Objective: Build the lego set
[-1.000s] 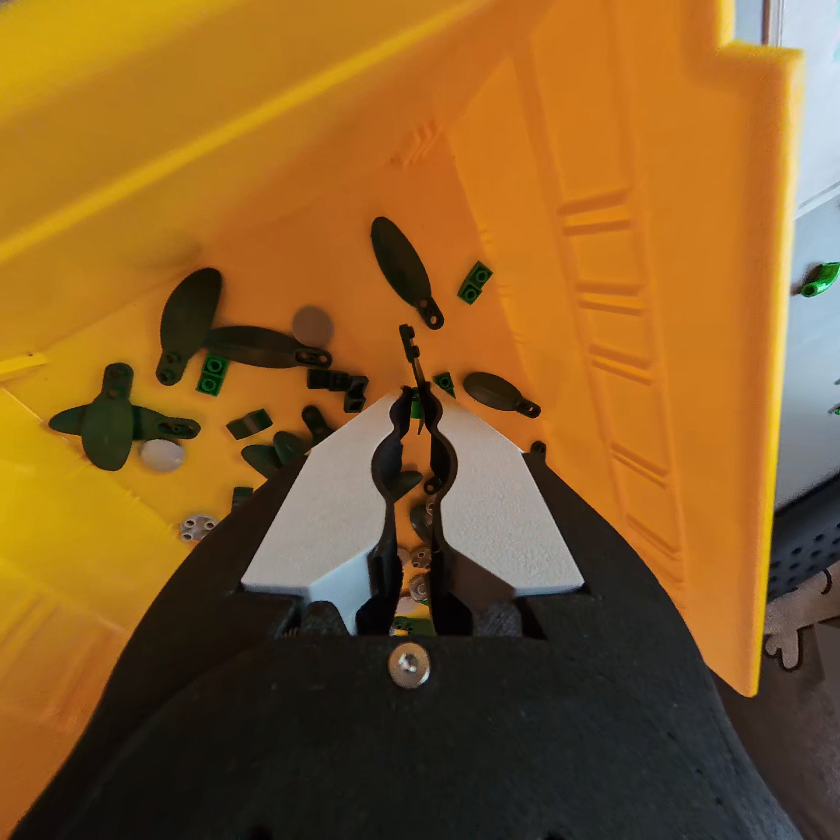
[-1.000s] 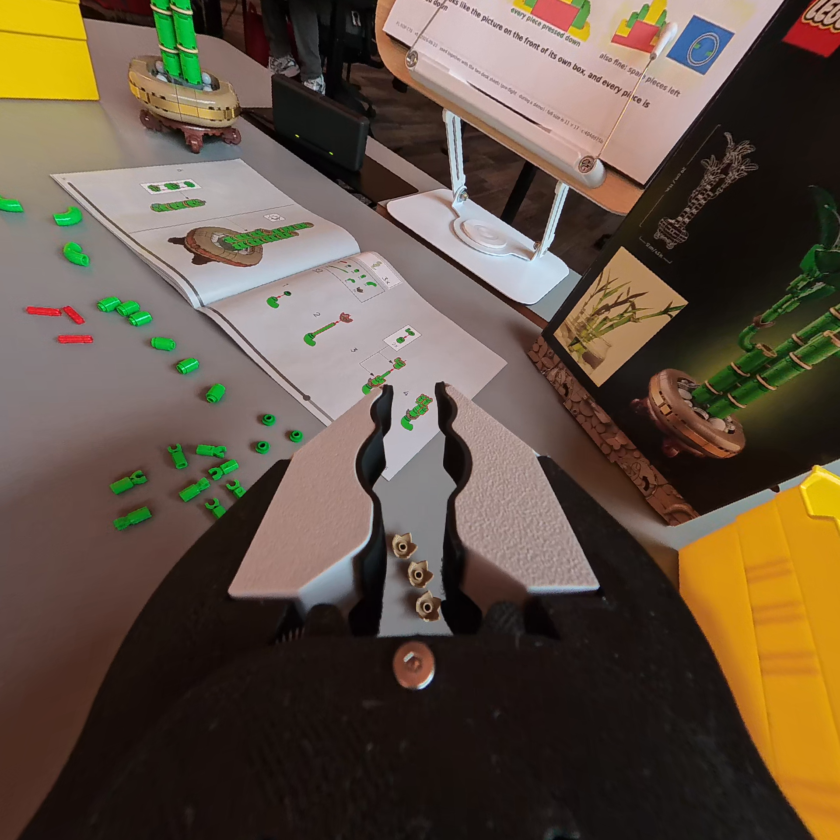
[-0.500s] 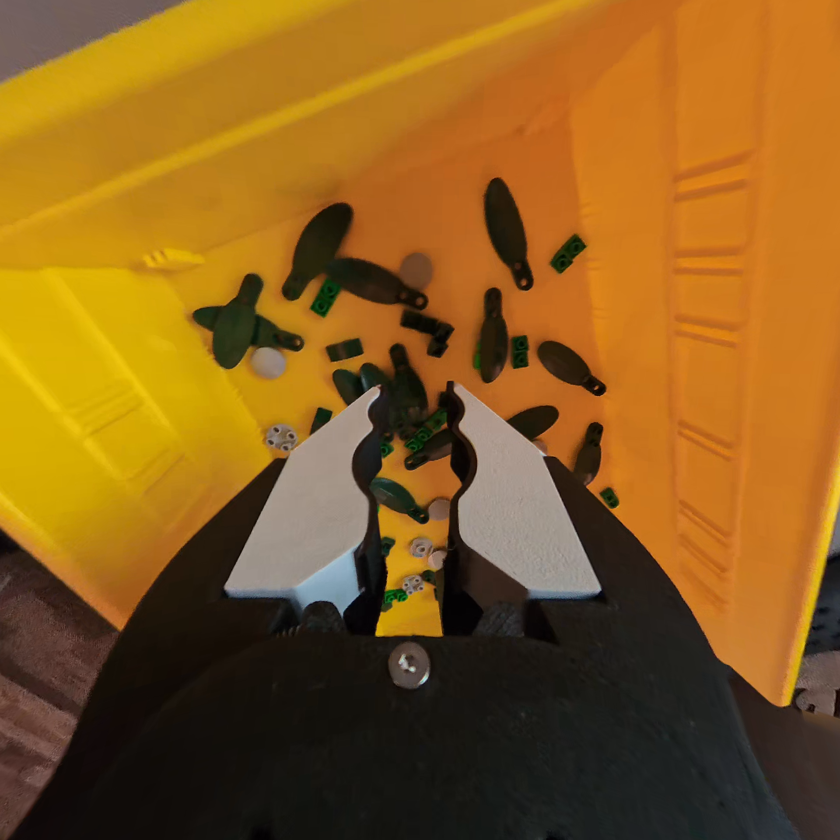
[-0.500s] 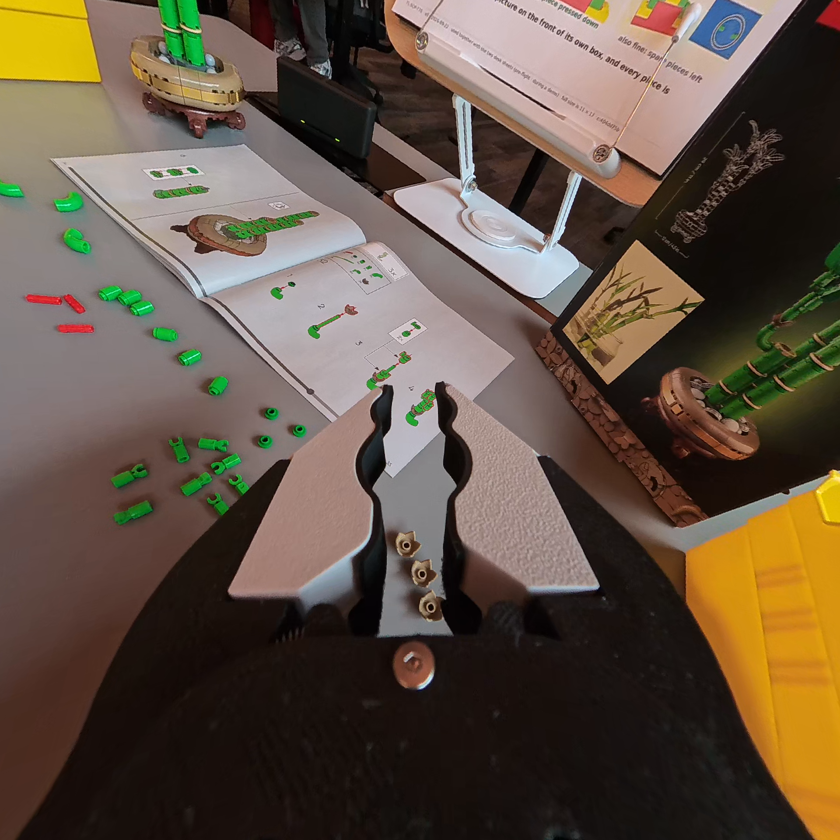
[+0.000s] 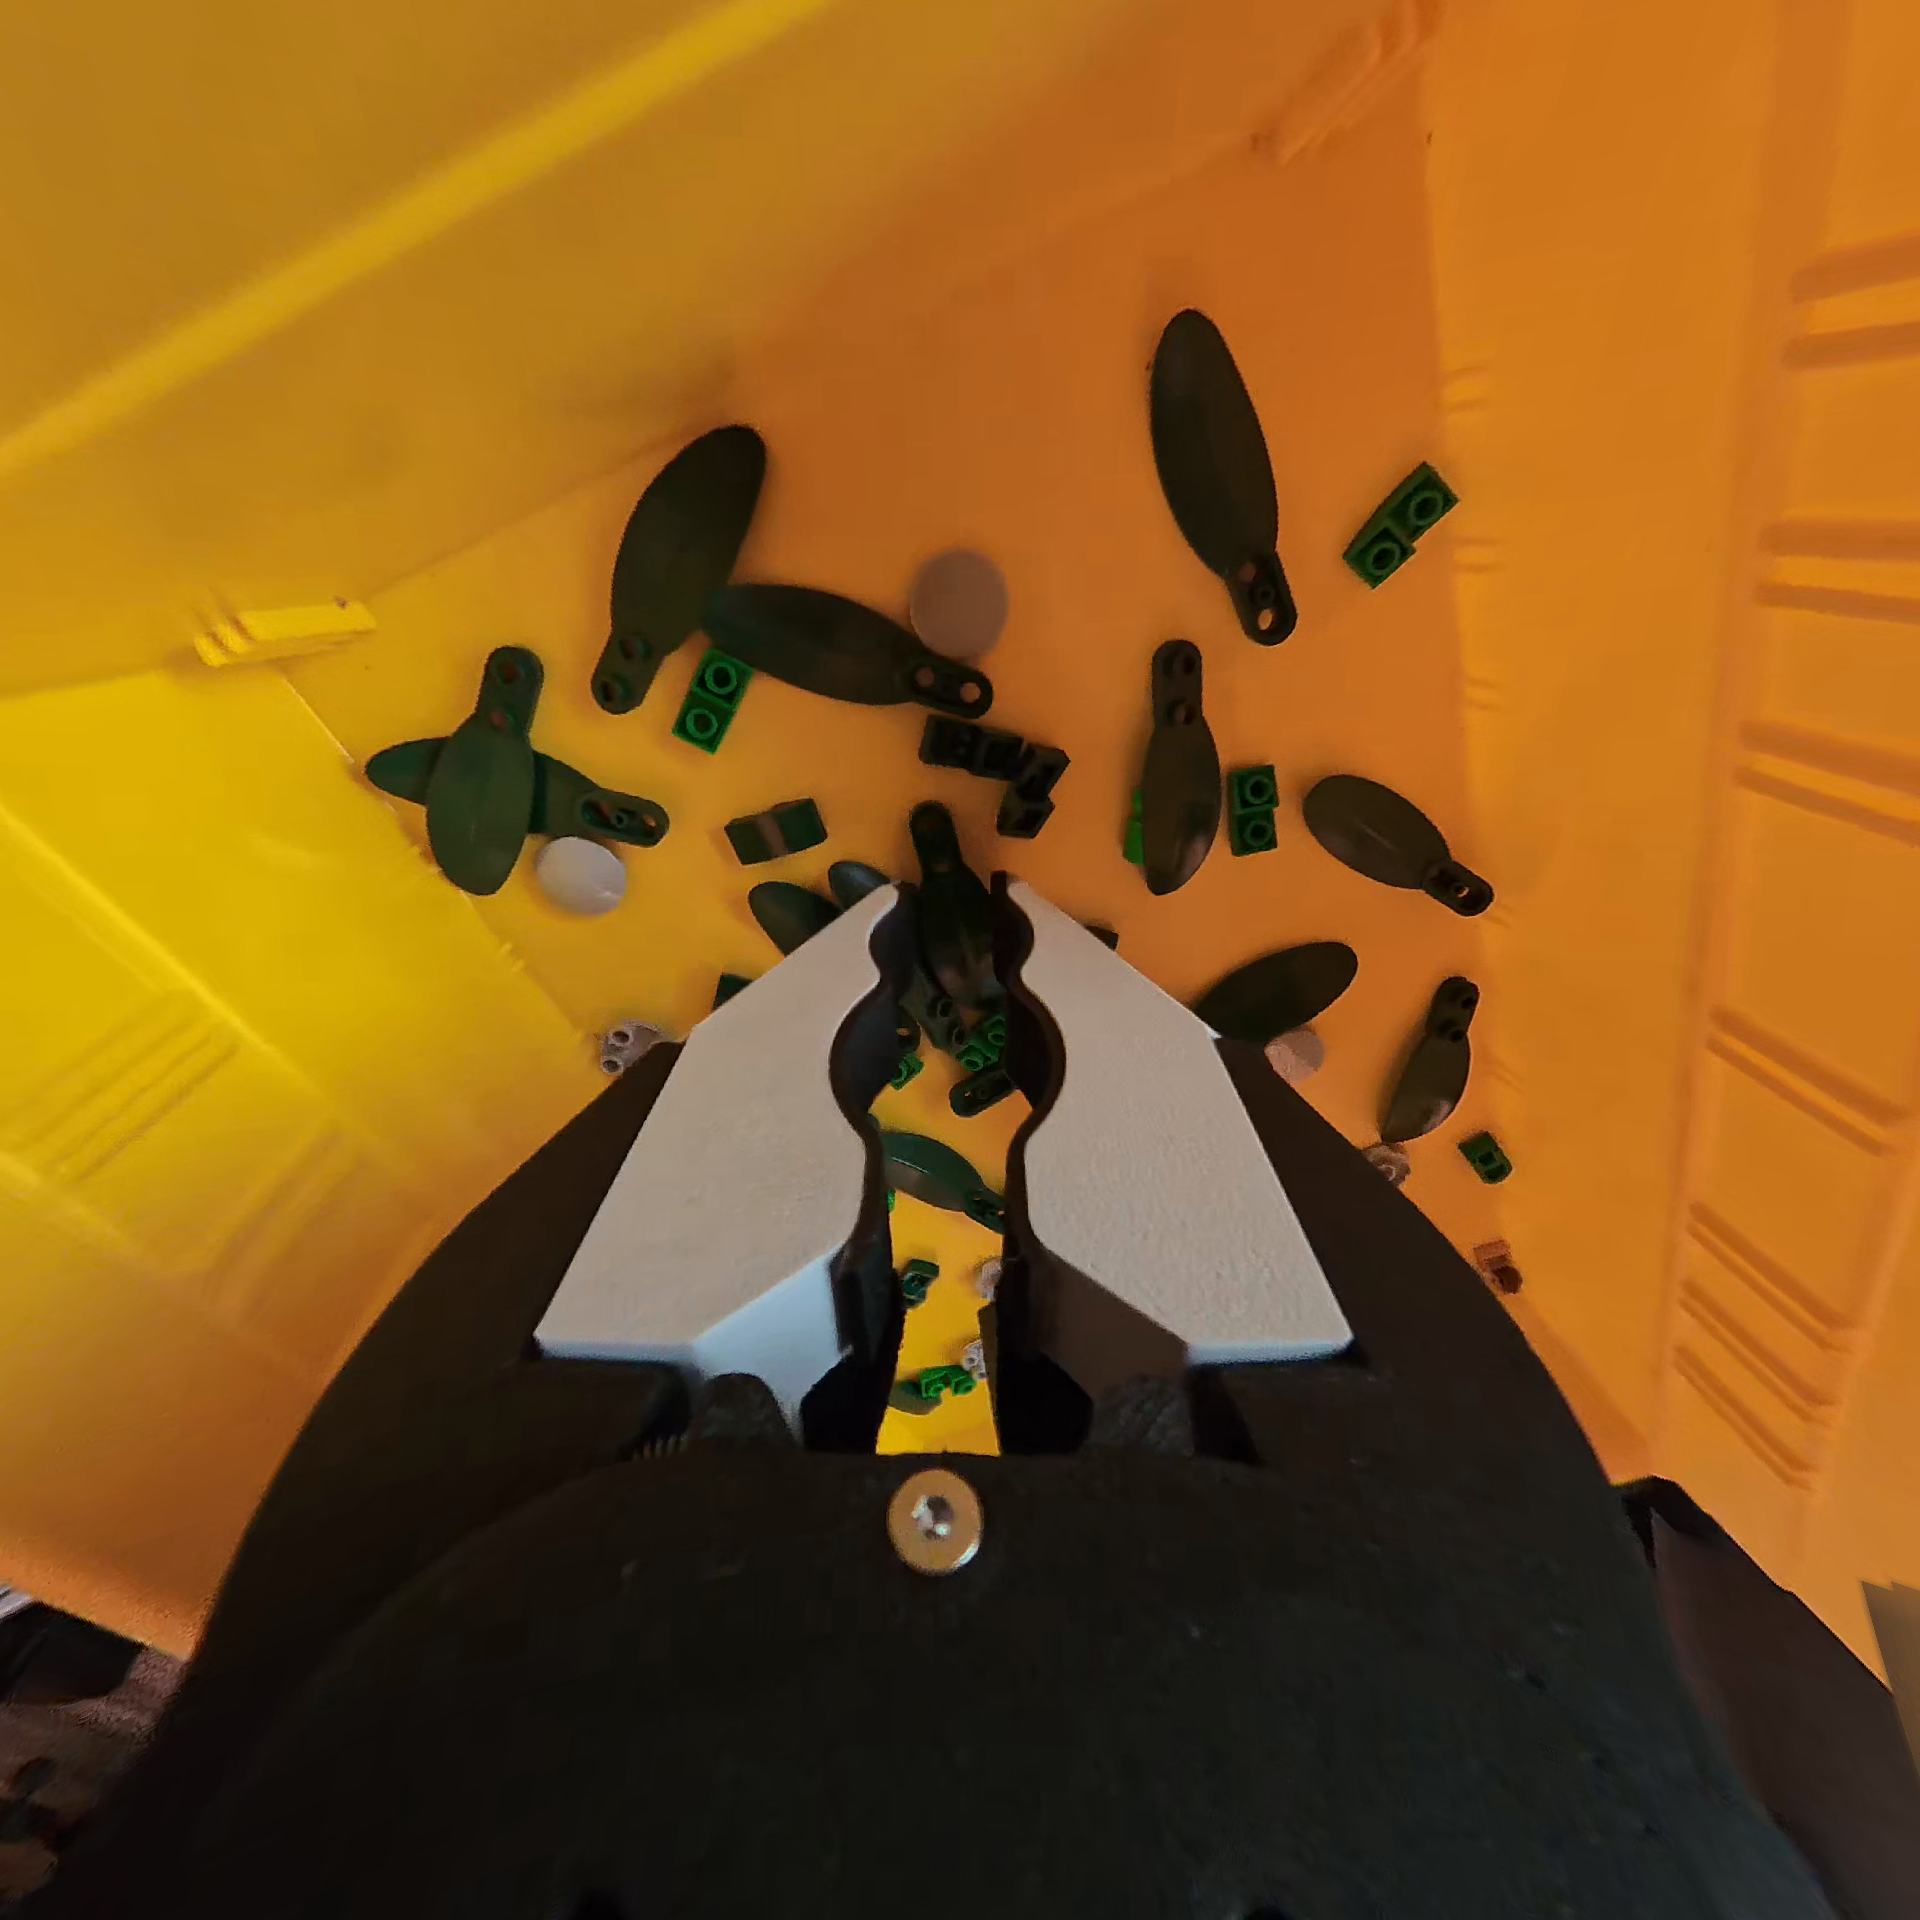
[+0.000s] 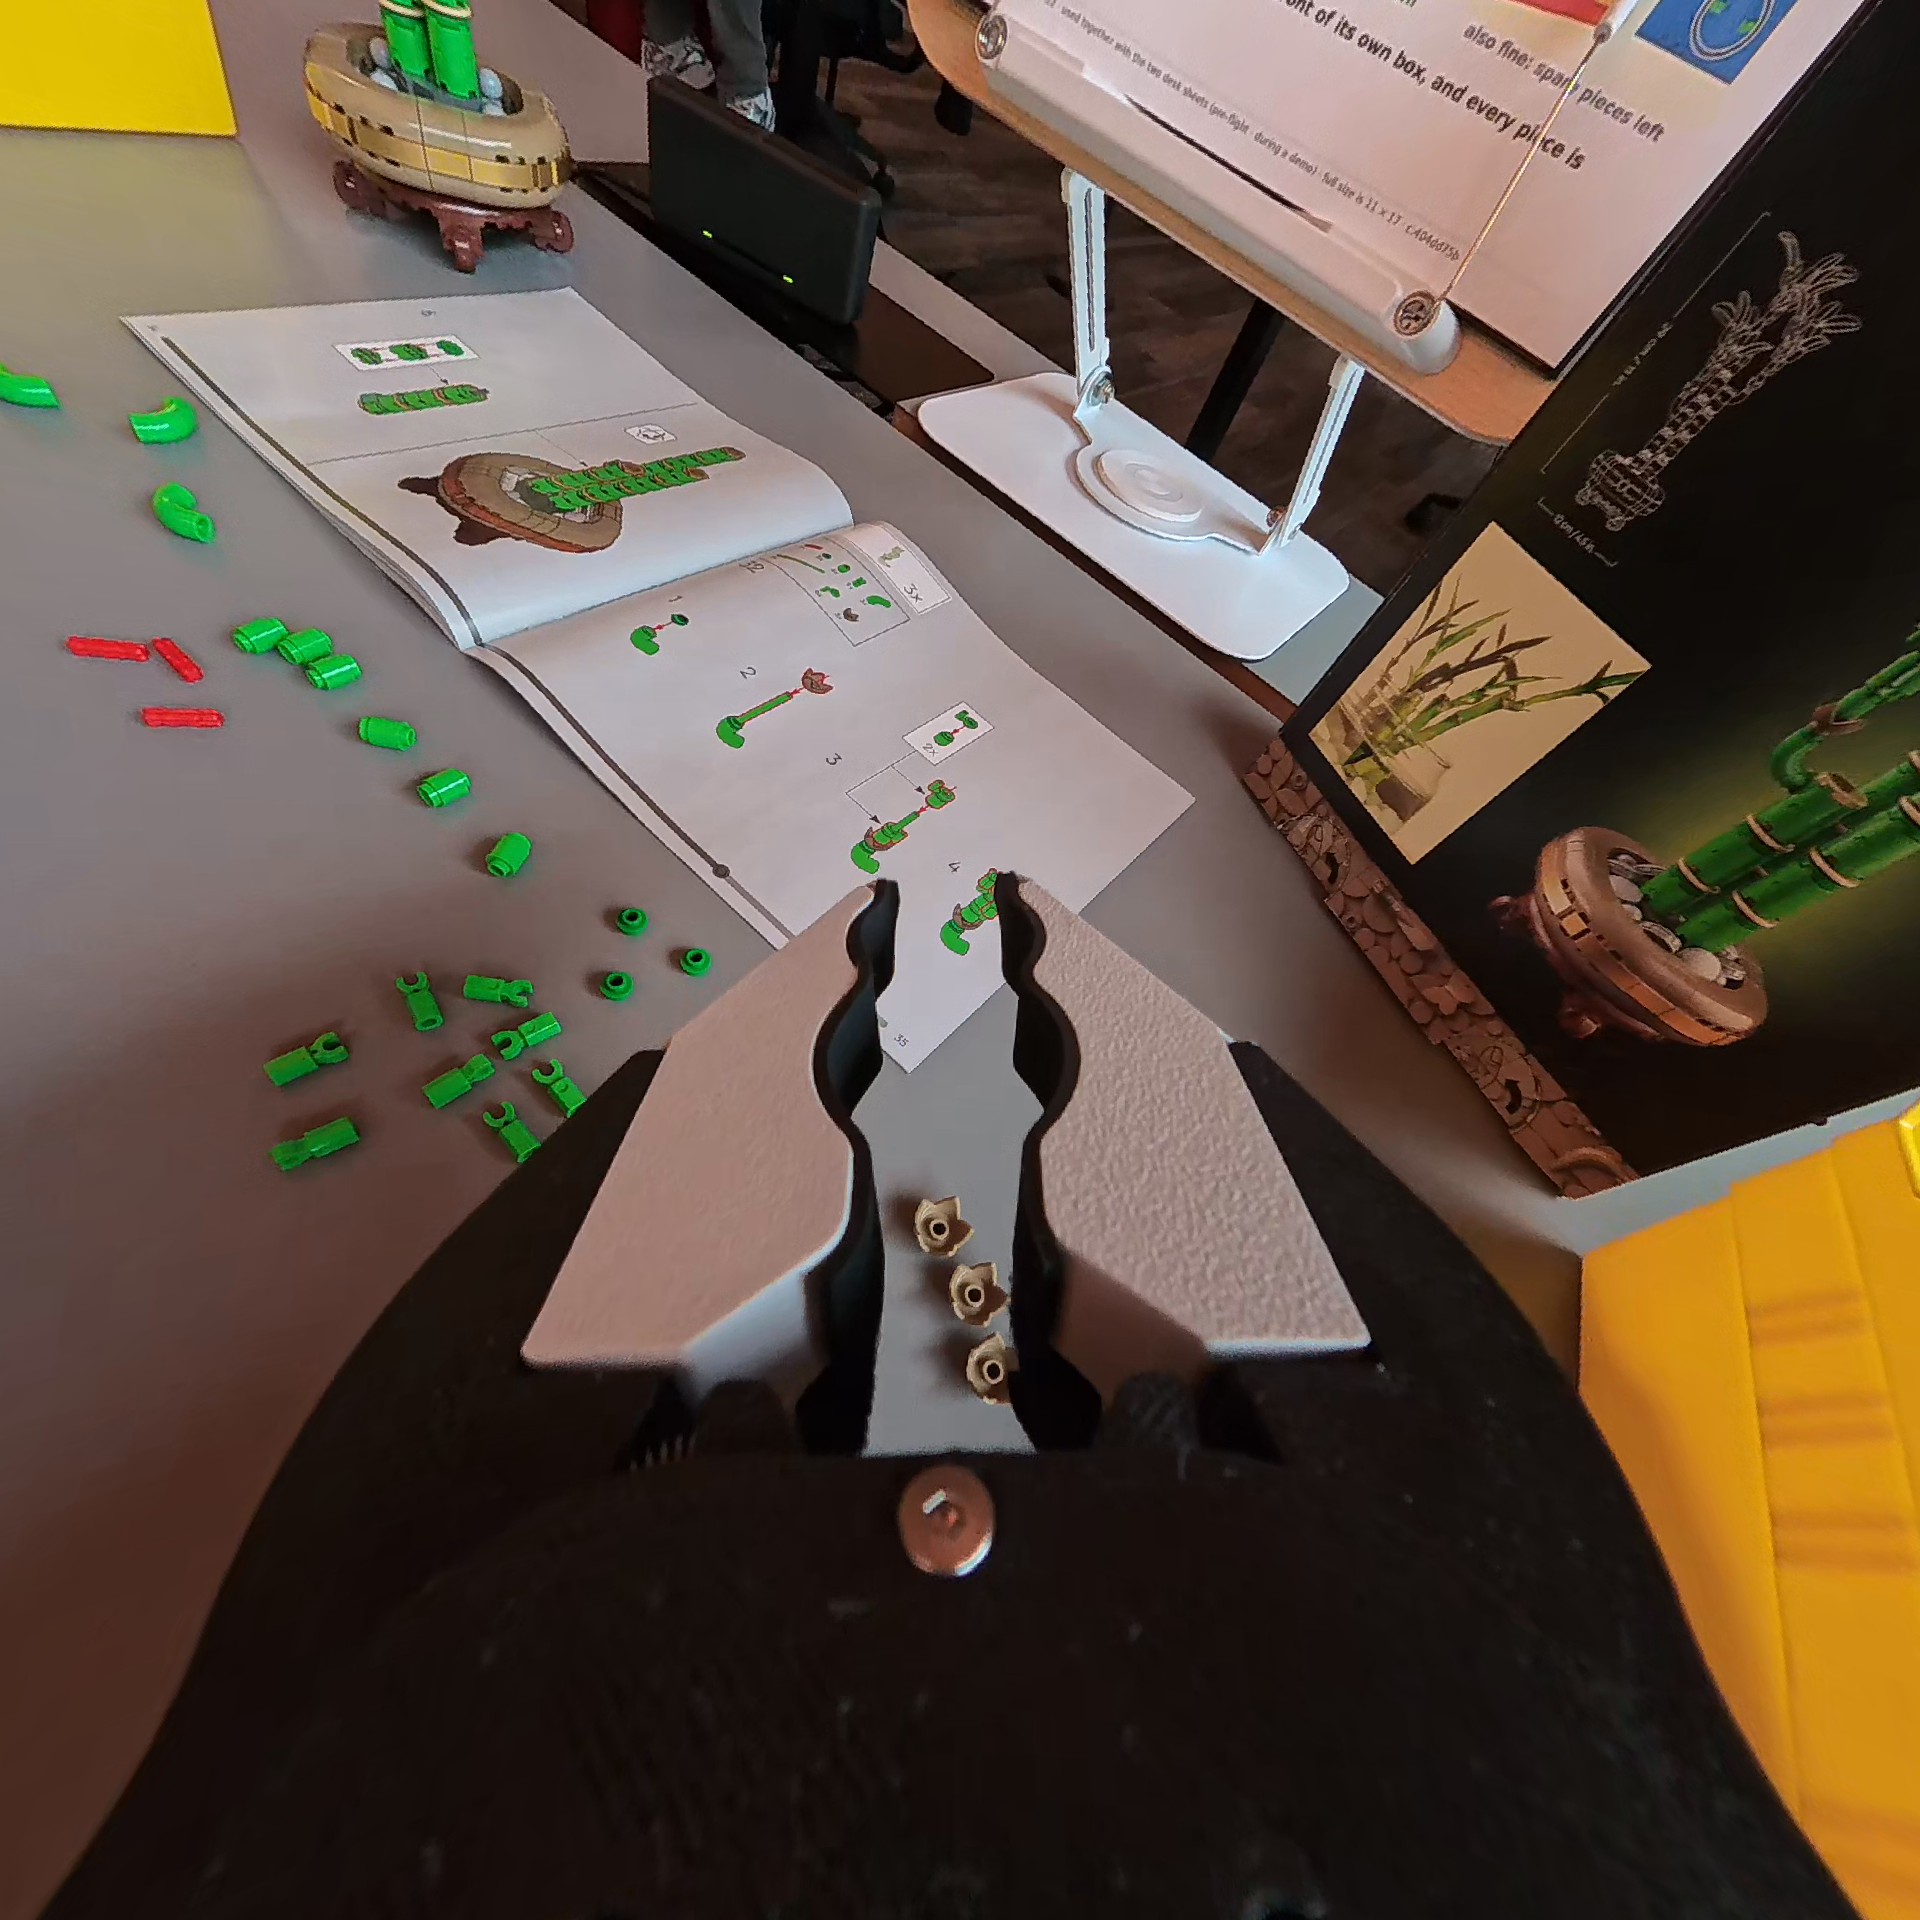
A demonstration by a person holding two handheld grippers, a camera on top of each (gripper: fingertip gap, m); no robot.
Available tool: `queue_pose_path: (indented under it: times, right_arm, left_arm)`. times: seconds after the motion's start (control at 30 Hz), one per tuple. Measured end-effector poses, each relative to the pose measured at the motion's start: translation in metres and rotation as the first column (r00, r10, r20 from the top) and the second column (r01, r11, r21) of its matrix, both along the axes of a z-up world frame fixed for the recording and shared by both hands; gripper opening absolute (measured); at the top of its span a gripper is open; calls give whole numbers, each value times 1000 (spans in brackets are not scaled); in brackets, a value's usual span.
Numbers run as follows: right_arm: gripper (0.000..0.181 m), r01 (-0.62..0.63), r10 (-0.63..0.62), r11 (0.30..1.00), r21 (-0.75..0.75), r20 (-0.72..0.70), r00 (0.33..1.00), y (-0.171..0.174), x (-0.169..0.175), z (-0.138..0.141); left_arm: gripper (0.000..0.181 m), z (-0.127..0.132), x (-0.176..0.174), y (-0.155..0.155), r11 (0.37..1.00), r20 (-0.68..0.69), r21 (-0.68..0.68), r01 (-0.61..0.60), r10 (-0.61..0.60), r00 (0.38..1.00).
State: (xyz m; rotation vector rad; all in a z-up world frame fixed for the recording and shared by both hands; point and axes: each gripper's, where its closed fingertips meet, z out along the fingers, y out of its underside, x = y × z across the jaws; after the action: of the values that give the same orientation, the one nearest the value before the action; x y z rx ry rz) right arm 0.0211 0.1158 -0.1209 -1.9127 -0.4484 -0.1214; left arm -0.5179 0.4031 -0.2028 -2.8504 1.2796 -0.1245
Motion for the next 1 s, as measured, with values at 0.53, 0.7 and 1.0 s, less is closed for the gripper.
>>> queue_pose_path:
  times: [0.53, 0.7, 1.0]
  right_arm:
    - [19, 3, -3, 1000, -15, 8, 1000, 0, 1, -3]
    - [19, -1, 1, 1000, -28, 13, 1000, 0, 0, -6]
    - [19, -4, 5, 1000, -31, 9, 1000, 1, -1, -6]
  left_arm:
    - [23, 11, -4, 7, 997, 39, 25, -78, 77, 996]
    - [24, 9, -17, 9, 993, -36, 51, -104, 106, 994]
    - [17, 5, -9, -1, 996, -11, -12, -91, 91, 996]
